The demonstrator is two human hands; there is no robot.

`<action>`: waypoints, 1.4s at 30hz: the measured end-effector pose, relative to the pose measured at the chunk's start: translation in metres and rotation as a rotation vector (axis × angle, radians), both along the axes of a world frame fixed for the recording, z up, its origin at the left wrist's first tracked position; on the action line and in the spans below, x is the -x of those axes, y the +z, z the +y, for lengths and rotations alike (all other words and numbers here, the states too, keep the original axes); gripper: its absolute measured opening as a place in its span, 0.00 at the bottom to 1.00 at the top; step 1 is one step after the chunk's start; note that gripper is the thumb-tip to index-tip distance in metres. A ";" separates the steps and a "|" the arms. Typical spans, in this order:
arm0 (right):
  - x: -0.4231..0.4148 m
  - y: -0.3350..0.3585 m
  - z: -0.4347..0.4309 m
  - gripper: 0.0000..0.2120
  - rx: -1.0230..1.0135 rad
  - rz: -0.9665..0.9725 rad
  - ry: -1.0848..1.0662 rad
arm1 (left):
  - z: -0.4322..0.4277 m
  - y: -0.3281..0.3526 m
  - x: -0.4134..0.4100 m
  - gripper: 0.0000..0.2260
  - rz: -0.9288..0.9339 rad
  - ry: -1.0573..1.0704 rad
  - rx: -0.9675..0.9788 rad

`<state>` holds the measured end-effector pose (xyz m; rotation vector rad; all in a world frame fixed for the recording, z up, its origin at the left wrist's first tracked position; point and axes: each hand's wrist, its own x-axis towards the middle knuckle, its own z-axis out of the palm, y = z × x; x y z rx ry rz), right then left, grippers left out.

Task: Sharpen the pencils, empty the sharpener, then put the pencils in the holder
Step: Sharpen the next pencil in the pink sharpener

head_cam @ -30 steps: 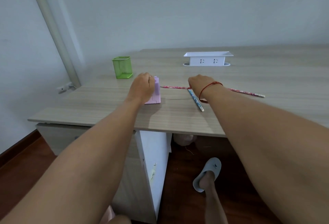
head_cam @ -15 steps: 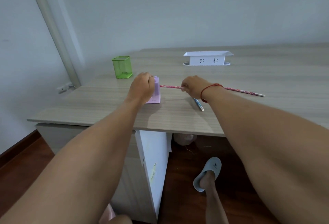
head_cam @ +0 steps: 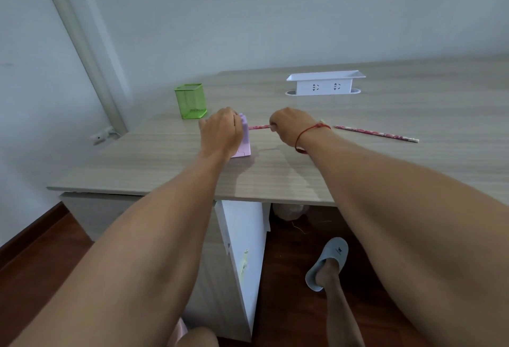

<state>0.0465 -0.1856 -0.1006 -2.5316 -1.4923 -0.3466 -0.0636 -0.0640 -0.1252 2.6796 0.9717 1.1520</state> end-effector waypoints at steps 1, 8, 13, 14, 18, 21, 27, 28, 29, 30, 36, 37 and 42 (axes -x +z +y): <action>0.000 0.000 -0.001 0.14 0.011 -0.017 -0.005 | -0.001 0.001 0.000 0.14 -0.007 -0.012 0.015; 0.021 0.001 -0.004 0.16 0.060 -0.146 -0.050 | 0.005 0.009 0.008 0.14 -0.047 -0.194 0.263; 0.041 -0.003 0.012 0.39 -0.052 -0.118 0.086 | -0.002 0.011 0.029 0.15 -0.286 -0.158 0.373; 0.046 -0.001 0.016 0.41 -0.041 -0.079 0.143 | 0.002 0.008 0.033 0.16 -0.273 -0.125 0.411; 0.059 0.001 0.030 0.43 0.006 0.018 0.258 | 0.008 -0.012 0.050 0.15 -0.118 -0.103 0.444; 0.062 -0.001 0.037 0.42 0.018 0.026 0.240 | -0.002 -0.019 0.057 0.11 -0.030 -0.146 0.427; 0.064 -0.001 0.049 0.31 0.070 0.020 0.191 | 0.010 -0.024 0.056 0.11 0.044 -0.120 0.360; 0.067 0.000 0.050 0.27 0.052 0.017 0.189 | 0.013 -0.025 0.055 0.11 0.047 -0.107 0.350; 0.069 0.000 0.051 0.24 0.029 0.016 0.184 | 0.015 -0.026 0.054 0.11 0.048 -0.092 0.351; 0.071 -0.001 0.053 0.23 0.007 0.021 0.177 | 0.016 -0.025 0.053 0.11 0.049 -0.078 0.352; 0.069 -0.009 0.067 0.21 -0.037 0.049 0.101 | 0.032 -0.021 0.054 0.12 0.186 -0.051 0.231; 0.068 -0.010 0.068 0.20 -0.049 0.050 0.095 | 0.035 -0.020 0.054 0.12 0.227 -0.049 0.220; 0.064 -0.010 0.074 0.19 -0.048 0.058 0.101 | 0.038 -0.013 0.052 0.11 0.390 -0.044 0.157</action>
